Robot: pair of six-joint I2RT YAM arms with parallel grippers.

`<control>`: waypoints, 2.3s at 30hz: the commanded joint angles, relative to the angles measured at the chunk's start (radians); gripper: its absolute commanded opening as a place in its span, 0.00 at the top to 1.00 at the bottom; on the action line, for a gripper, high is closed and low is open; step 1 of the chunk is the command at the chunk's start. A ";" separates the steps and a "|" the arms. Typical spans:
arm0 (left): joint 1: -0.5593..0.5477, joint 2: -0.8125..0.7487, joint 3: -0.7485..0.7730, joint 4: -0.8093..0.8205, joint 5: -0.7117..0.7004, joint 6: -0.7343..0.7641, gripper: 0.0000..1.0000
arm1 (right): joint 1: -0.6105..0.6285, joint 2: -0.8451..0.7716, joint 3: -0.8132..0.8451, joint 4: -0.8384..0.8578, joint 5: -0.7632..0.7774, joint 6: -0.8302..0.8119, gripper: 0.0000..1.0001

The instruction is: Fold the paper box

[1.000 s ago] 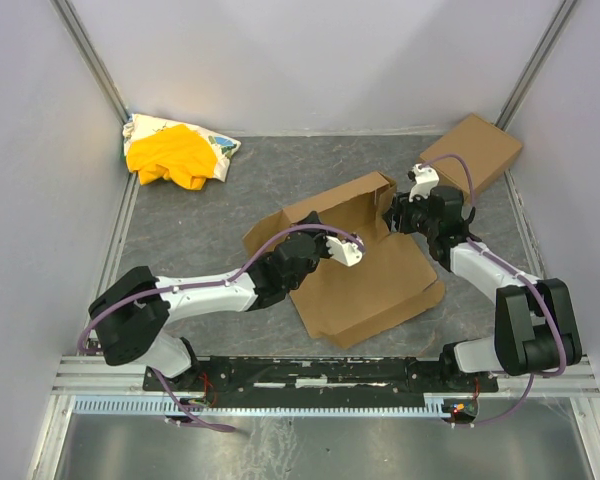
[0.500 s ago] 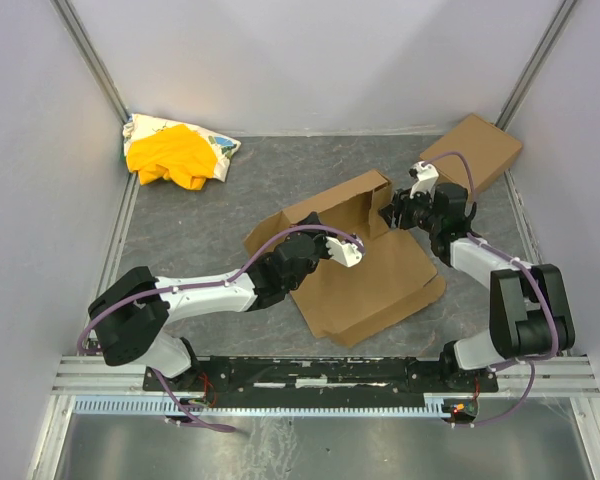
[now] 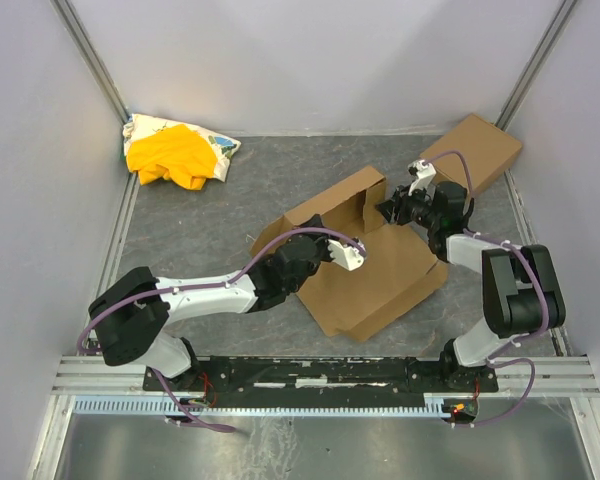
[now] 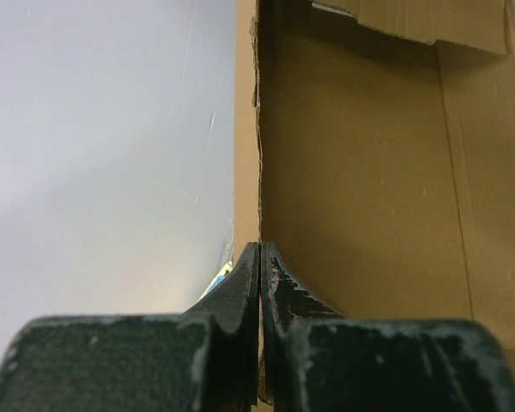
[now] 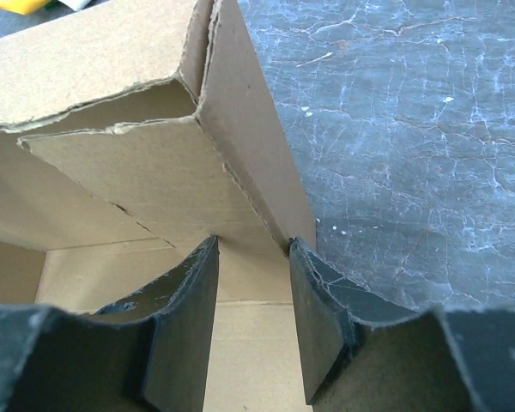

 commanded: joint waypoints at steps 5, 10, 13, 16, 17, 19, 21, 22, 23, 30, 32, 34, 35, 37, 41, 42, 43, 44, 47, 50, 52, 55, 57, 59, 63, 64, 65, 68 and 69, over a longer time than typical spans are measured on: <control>-0.012 -0.012 -0.001 0.026 0.026 -0.013 0.97 | -0.009 0.020 0.076 0.087 -0.057 -0.026 0.49; -0.012 -0.005 0.006 0.021 0.027 -0.014 0.97 | -0.032 0.003 0.093 0.039 -0.051 -0.079 0.42; -0.013 -0.002 0.006 0.020 0.029 -0.015 0.97 | -0.048 0.012 0.109 0.029 -0.084 -0.087 0.41; -0.013 0.000 0.008 0.020 0.032 -0.018 0.97 | -0.061 0.038 0.134 0.037 -0.170 -0.068 0.41; -0.013 0.001 0.009 0.020 0.033 -0.018 0.97 | -0.062 0.051 0.141 0.046 -0.208 -0.059 0.41; -0.013 0.002 0.010 0.018 0.035 -0.020 0.97 | -0.062 0.078 0.160 0.065 -0.269 -0.036 0.41; -0.014 0.004 0.014 0.018 0.038 -0.020 0.97 | -0.062 0.113 0.184 0.082 -0.318 -0.006 0.41; -0.014 0.006 0.015 0.018 0.038 -0.019 0.97 | -0.062 0.131 0.193 0.097 -0.334 0.010 0.41; -0.013 0.007 0.017 0.018 0.039 -0.019 0.97 | -0.062 0.145 0.201 0.113 -0.341 0.027 0.41; -0.023 0.014 0.021 0.018 0.048 -0.027 0.97 | -0.057 0.183 0.203 0.176 -0.347 0.058 0.42; -0.026 0.020 0.021 0.018 0.048 -0.028 0.97 | -0.048 0.198 0.211 0.174 -0.333 0.063 0.43; -0.028 0.021 0.022 0.019 0.049 -0.032 0.97 | -0.033 0.214 0.218 0.167 -0.292 0.061 0.46; -0.030 0.022 0.021 0.019 0.049 -0.031 0.97 | -0.020 0.218 0.222 0.147 -0.254 0.047 0.48; -0.034 0.022 0.022 0.020 0.048 -0.033 0.97 | 0.004 0.209 0.225 0.102 -0.185 0.020 0.54; -0.035 0.024 0.027 0.020 0.046 -0.031 0.97 | 0.050 0.184 0.215 0.038 -0.041 -0.001 0.70; -0.036 0.024 0.029 0.020 0.044 -0.030 0.97 | 0.053 0.176 0.215 0.016 -0.010 0.010 0.74; -0.036 0.025 0.030 0.020 0.044 -0.028 0.97 | 0.058 0.165 0.208 0.012 0.013 0.021 0.76; -0.036 0.028 0.033 0.020 0.044 -0.027 0.97 | 0.063 0.153 0.191 0.013 0.046 0.030 0.78; -0.037 0.038 0.044 0.021 0.034 -0.025 0.97 | 0.081 0.112 0.148 0.013 0.138 0.063 0.86; -0.044 0.056 0.059 0.021 0.018 -0.018 0.97 | 0.119 0.073 0.113 -0.010 0.263 0.050 0.91; -0.050 0.065 0.065 0.022 0.011 -0.012 0.97 | 0.143 0.057 0.101 -0.026 0.323 0.036 0.92; -0.053 0.066 0.068 0.024 0.002 -0.011 0.97 | 0.165 0.046 0.097 -0.063 0.369 0.025 0.91; -0.054 0.061 0.064 0.024 -0.001 -0.012 0.97 | 0.168 0.046 0.091 -0.066 0.345 0.022 0.84; -0.055 0.058 0.061 0.027 -0.004 -0.011 0.97 | 0.169 0.056 0.092 -0.068 0.317 0.019 0.74; -0.055 0.051 0.057 0.029 -0.013 -0.011 0.97 | 0.169 0.086 0.110 -0.088 0.286 0.011 0.66; -0.054 0.049 0.057 0.029 -0.014 -0.009 0.97 | 0.168 0.092 0.121 -0.097 0.277 0.008 0.65; -0.054 0.049 0.057 0.029 -0.015 -0.008 0.97 | 0.168 0.101 0.130 -0.108 0.272 0.003 0.64; -0.055 0.046 0.058 0.032 -0.015 -0.005 0.97 | 0.169 0.125 0.153 -0.131 0.259 -0.007 0.68; -0.055 0.046 0.058 0.032 -0.017 -0.005 0.97 | 0.169 0.132 0.161 -0.139 0.260 -0.009 0.73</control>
